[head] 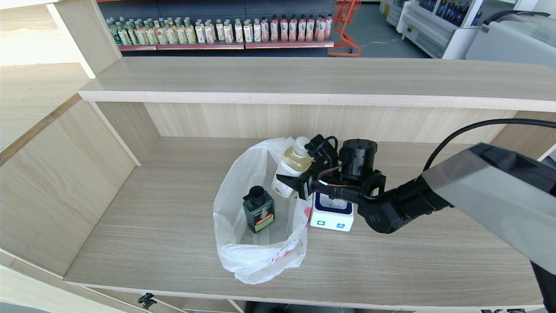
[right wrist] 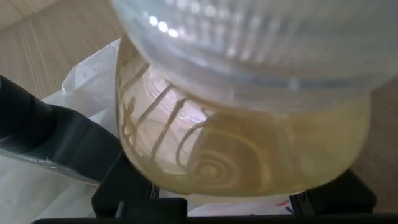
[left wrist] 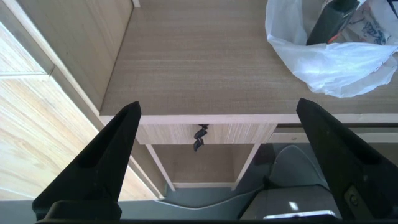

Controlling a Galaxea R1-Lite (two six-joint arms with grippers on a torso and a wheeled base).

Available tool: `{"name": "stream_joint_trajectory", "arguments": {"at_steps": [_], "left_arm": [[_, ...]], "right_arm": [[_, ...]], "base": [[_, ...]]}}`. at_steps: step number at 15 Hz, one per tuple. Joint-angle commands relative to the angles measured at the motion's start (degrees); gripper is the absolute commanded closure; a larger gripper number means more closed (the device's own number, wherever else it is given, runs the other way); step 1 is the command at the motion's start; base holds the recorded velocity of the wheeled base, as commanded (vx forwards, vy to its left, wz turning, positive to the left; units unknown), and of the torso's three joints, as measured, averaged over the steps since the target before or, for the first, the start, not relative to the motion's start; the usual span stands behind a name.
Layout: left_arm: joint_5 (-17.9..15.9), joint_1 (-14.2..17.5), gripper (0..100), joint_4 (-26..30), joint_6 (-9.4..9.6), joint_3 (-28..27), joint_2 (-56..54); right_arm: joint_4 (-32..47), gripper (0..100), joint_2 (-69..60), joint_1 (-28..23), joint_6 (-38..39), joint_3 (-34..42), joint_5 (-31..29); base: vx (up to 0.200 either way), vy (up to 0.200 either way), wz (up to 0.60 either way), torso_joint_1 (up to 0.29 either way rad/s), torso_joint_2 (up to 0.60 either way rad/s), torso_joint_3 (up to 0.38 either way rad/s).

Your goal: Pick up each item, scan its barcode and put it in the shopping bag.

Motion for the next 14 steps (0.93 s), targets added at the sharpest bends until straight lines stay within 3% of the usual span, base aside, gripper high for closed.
{"name": "stream_joint_trajectory", "arguments": {"at_steps": [1, 3, 4, 9, 14], "left_arm": [[0.01, 0.01, 0, 0.0, -0.01, 0.01, 0.09], [0.01, 0.01, 0, 0.0, -0.01, 0.01, 0.09], [0.01, 0.01, 0, 0.0, -0.01, 0.01, 0.09], [0.01, 0.01, 0, 0.0, -0.01, 0.01, 0.09], [0.01, 0.01, 0, 0.0, -0.01, 0.01, 0.09]], "right_arm": [[-0.11, 100, 1.04, -0.04, -0.08, 0.12, -0.02], [-0.11, 100, 0.77, -0.04, -0.08, 0.29, -0.02], [-0.11, 0, 0.6, -0.13, -0.08, 0.29, -0.02], [-0.11, 0, -2.13, -0.57, 0.36, 1.7, -0.02], [2.7, 0, -20.76, -3.73, 10.47, 16.38, 0.16]], "base": [[0.0, 0.0, 0.0, 0.0, 0.0, 0.0], [0.0, 0.0, 0.0, 0.0, 0.0, 0.0], [0.0, 0.0, 0.0, 0.0, 0.0, 0.0], [0.0, 0.0, 0.0, 0.0, 0.0, 0.0], [0.0, 0.0, 0.0, 0.0, 0.0, 0.0]]}}
